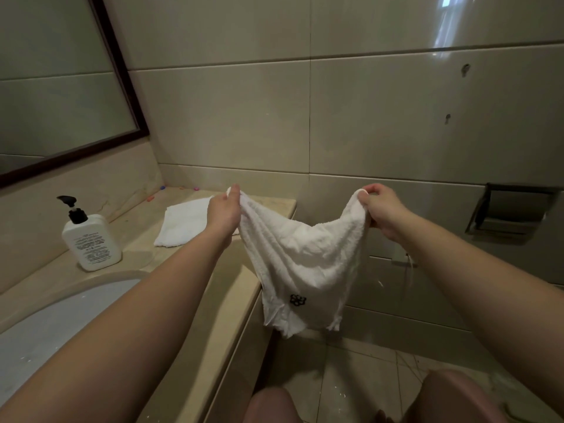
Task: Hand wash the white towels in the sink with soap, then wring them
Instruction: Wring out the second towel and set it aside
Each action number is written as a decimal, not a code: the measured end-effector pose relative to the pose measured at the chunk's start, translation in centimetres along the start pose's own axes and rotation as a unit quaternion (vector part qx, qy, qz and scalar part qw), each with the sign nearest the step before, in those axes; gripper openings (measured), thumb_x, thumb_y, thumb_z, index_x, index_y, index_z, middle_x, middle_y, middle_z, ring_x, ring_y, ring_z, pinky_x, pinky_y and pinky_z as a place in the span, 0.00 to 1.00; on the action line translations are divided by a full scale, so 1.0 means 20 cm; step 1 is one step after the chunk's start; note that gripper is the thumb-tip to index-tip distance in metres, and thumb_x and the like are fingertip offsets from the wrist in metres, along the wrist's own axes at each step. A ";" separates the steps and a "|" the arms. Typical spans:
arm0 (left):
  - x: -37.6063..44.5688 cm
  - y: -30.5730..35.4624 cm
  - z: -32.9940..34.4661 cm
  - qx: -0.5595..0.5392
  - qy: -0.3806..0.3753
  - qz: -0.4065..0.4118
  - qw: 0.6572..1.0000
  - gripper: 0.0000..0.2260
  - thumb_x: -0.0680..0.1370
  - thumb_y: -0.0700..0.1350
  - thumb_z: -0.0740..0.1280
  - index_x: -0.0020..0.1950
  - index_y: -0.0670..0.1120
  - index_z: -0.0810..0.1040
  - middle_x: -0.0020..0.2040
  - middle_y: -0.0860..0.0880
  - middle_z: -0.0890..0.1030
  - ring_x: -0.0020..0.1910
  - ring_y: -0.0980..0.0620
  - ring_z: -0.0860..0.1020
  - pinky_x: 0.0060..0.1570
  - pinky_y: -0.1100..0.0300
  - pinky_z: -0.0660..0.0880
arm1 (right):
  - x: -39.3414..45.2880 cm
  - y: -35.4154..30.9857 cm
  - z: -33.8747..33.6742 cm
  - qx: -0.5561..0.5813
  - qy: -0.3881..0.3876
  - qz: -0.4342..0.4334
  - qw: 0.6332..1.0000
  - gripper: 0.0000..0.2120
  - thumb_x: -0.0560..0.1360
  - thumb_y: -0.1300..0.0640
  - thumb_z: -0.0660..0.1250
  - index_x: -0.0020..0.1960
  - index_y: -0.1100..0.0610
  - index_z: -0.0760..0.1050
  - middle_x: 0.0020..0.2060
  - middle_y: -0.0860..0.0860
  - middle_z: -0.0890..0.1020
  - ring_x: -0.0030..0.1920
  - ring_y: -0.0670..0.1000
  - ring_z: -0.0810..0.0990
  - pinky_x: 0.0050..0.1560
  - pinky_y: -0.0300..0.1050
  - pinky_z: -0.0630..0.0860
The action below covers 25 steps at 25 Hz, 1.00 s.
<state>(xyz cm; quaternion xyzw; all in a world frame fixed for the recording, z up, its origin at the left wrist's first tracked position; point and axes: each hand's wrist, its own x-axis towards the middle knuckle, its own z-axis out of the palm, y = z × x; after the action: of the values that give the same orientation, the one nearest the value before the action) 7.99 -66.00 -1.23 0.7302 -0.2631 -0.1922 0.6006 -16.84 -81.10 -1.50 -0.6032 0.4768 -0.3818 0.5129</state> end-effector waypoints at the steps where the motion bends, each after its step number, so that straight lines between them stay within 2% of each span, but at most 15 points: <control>1: 0.01 0.01 -0.03 -0.024 0.002 -0.010 1.000 0.23 0.85 0.59 0.56 0.57 0.40 0.77 0.50 0.46 0.81 0.54 0.43 0.80 0.59 0.49 0.76 | 0.00 -0.03 0.02 0.024 -0.007 -0.007 1.000 0.08 0.83 0.59 0.61 0.45 0.52 0.72 0.44 0.55 0.78 0.38 0.50 0.75 0.38 0.43 0.72; 2: 0.02 0.02 -0.05 -0.047 0.012 -0.015 0.999 0.21 0.85 0.58 0.56 0.57 0.42 0.77 0.49 0.49 0.80 0.54 0.45 0.79 0.59 0.49 0.77 | -0.01 -0.07 0.04 0.062 -0.019 -0.013 0.998 0.07 0.83 0.59 0.61 0.46 0.52 0.73 0.44 0.54 0.78 0.38 0.49 0.75 0.38 0.42 0.72; 5: 0.01 0.09 -0.14 -0.068 0.066 0.001 0.996 0.18 0.86 0.55 0.57 0.55 0.41 0.77 0.44 0.49 0.78 0.47 0.48 0.77 0.47 0.56 0.74 | -0.05 -0.22 0.15 0.163 -0.089 -0.030 0.982 0.03 0.83 0.60 0.62 0.54 0.58 0.74 0.42 0.52 0.78 0.40 0.48 0.77 0.40 0.40 0.77; 6: 0.00 0.11 -0.18 -0.079 0.092 0.005 0.993 0.18 0.86 0.55 0.58 0.53 0.41 0.77 0.42 0.50 0.77 0.46 0.49 0.76 0.46 0.56 0.73 | -0.07 -0.28 0.20 0.180 -0.116 -0.038 0.976 0.04 0.83 0.61 0.63 0.56 0.59 0.74 0.42 0.53 0.78 0.40 0.48 0.78 0.40 0.40 0.77; 9: -0.02 0.13 -0.34 -0.167 0.146 -0.009 0.975 0.17 0.84 0.54 0.61 0.52 0.40 0.77 0.45 0.48 0.80 0.51 0.45 0.80 0.59 0.50 0.77 | -0.14 -0.45 0.40 0.239 -0.180 -0.052 0.953 0.04 0.81 0.64 0.63 0.53 0.58 0.75 0.40 0.54 0.78 0.37 0.48 0.78 0.38 0.40 0.79; 11: -0.03 0.15 -0.47 -0.212 0.165 -0.018 0.963 0.16 0.83 0.55 0.63 0.57 0.42 0.78 0.53 0.45 0.82 0.56 0.44 0.81 0.62 0.47 0.78 | -0.18 -0.51 0.55 0.277 -0.213 -0.045 0.936 0.12 0.80 0.68 0.62 0.57 0.54 0.77 0.40 0.53 0.79 0.35 0.48 0.76 0.33 0.38 0.77; 13: -0.01 0.15 -0.60 -0.236 0.181 -0.034 0.954 0.18 0.83 0.57 0.63 0.62 0.43 0.76 0.52 0.46 0.82 0.54 0.47 0.81 0.60 0.51 0.78 | -0.20 -0.52 0.71 0.255 -0.251 -0.028 0.933 0.23 0.79 0.70 0.60 0.67 0.49 0.74 0.42 0.54 0.79 0.30 0.46 0.74 0.28 0.36 0.72; 15: 0.03 0.11 -0.69 -0.213 0.157 -0.061 0.962 0.14 0.83 0.54 0.63 0.63 0.46 0.75 0.48 0.49 0.80 0.49 0.49 0.79 0.51 0.56 0.77 | -0.19 -0.47 0.86 0.171 -0.292 -0.016 0.941 0.33 0.79 0.70 0.60 0.76 0.41 0.65 0.54 0.52 0.77 0.29 0.42 0.78 0.27 0.36 0.73; 16: 0.05 0.07 -0.72 -0.190 0.124 -0.077 0.971 0.11 0.83 0.51 0.64 0.61 0.45 0.76 0.46 0.48 0.79 0.45 0.50 0.79 0.45 0.59 0.77 | -0.18 -0.44 0.93 0.124 -0.311 -0.014 0.942 0.37 0.79 0.69 0.60 0.78 0.37 0.60 0.60 0.51 0.73 0.33 0.42 0.80 0.31 0.37 0.74; 18: 0.09 -0.04 -0.73 -0.131 0.068 -0.114 0.983 0.02 0.82 0.41 0.66 0.52 0.43 0.76 0.40 0.47 0.76 0.37 0.52 0.75 0.35 0.62 0.73 | -0.15 -0.35 1.05 0.049 -0.334 -0.003 0.941 0.41 0.77 0.69 0.60 0.78 0.34 0.55 0.63 0.50 0.68 0.40 0.46 0.80 0.38 0.41 0.74; 20: 0.12 -0.18 -0.73 -0.072 0.039 -0.141 0.987 0.03 0.82 0.36 0.66 0.51 0.44 0.75 0.39 0.47 0.75 0.36 0.52 0.74 0.36 0.60 0.71 | -0.10 -0.26 1.14 -0.007 -0.324 0.000 0.946 0.40 0.75 0.69 0.61 0.78 0.37 0.58 0.55 0.54 0.76 0.36 0.50 0.75 0.36 0.44 0.72; 21: 0.12 -0.25 -0.73 -0.038 0.038 -0.146 0.988 0.02 0.82 0.38 0.66 0.50 0.43 0.76 0.39 0.45 0.76 0.37 0.50 0.74 0.38 0.58 0.72 | -0.08 -0.21 1.18 -0.028 -0.301 -0.002 0.953 0.38 0.73 0.68 0.63 0.78 0.42 0.62 0.49 0.56 0.78 0.35 0.52 0.74 0.37 0.47 0.73; 22: 0.14 -0.31 -0.74 0.007 0.047 -0.146 0.988 0.05 0.82 0.41 0.68 0.47 0.42 0.76 0.40 0.43 0.77 0.37 0.48 0.75 0.40 0.57 0.72 | -0.05 -0.16 1.20 -0.039 -0.273 -0.003 0.961 0.35 0.73 0.68 0.65 0.77 0.48 0.67 0.46 0.57 0.80 0.37 0.54 0.76 0.41 0.49 0.75; 24: 0.16 -0.43 -0.76 0.098 0.073 -0.139 0.983 0.13 0.80 0.48 0.70 0.40 0.41 0.75 0.40 0.41 0.78 0.38 0.45 0.76 0.42 0.54 0.73 | -0.02 -0.08 1.23 -0.027 -0.219 0.008 0.975 0.24 0.73 0.67 0.71 0.68 0.60 0.76 0.47 0.59 0.83 0.44 0.55 0.81 0.52 0.52 0.80; 25: 0.16 -0.46 -0.76 0.122 0.080 -0.141 0.979 0.15 0.79 0.50 0.71 0.41 0.40 0.77 0.40 0.41 0.79 0.39 0.44 0.77 0.43 0.53 0.75 | -0.01 -0.04 1.24 -0.017 -0.207 0.022 0.978 0.19 0.72 0.67 0.73 0.62 0.64 0.78 0.48 0.61 0.83 0.45 0.56 0.82 0.53 0.52 0.80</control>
<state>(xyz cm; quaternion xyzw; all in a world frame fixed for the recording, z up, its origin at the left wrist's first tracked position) 20.98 -54.76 -7.04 0.8409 -0.1299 -0.1824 0.4927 6.77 -74.60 -5.23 -0.6672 0.3802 -0.2292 0.5981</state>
